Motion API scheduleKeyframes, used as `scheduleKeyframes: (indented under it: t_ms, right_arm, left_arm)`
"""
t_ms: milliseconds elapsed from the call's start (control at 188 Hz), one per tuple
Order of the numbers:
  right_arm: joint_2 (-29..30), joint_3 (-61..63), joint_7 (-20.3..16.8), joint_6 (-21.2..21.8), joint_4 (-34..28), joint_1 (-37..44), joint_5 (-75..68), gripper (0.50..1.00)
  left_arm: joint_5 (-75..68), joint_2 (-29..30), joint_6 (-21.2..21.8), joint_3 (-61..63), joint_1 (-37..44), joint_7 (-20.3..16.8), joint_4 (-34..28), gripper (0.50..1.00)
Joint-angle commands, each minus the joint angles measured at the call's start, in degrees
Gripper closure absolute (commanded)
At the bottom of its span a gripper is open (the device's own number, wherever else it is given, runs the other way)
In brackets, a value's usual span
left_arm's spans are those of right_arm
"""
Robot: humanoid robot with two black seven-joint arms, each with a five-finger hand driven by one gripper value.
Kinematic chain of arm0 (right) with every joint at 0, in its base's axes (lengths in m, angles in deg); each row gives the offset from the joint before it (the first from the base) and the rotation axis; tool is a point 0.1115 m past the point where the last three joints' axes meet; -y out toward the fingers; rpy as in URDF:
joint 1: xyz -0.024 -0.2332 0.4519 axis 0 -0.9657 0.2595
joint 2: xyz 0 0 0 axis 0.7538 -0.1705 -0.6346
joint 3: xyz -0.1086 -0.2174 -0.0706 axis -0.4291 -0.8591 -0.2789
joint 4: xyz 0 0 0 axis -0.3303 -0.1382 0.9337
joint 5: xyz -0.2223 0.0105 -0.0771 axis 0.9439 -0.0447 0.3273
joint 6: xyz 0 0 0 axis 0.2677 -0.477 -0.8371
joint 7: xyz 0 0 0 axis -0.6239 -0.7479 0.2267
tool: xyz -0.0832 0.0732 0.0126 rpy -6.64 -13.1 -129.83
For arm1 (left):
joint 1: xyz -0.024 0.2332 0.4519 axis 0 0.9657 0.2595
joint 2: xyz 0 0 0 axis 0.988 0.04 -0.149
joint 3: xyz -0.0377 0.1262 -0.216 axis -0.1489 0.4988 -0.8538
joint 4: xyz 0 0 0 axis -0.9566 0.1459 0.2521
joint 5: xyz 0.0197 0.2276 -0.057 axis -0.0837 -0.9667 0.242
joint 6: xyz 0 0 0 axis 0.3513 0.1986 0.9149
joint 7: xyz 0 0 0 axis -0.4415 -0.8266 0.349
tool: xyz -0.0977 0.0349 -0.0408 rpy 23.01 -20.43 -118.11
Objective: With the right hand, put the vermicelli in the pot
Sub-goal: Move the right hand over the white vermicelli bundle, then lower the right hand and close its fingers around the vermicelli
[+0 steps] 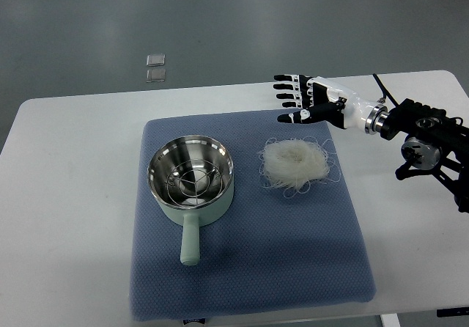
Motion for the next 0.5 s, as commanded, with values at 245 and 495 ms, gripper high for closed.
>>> scheduleKeyframes:
  t_ms: [245, 495]
  right_arm:
    - [-0.8, -1.4, 1.1, -0.6, -2.2, -0.6, 14.8, 0.577]
    - [-1.3, -3.4, 3.5, -0.7, -2.4, -0.8, 23.1, 0.579]
  left_arm:
    - [0.0, 0.0, 0.1, 0.0, 0.0, 0.0, 0.0, 0.5]
    - [0.0, 0.0, 0.0, 0.0, 0.0, 0.0, 0.0, 0.5]
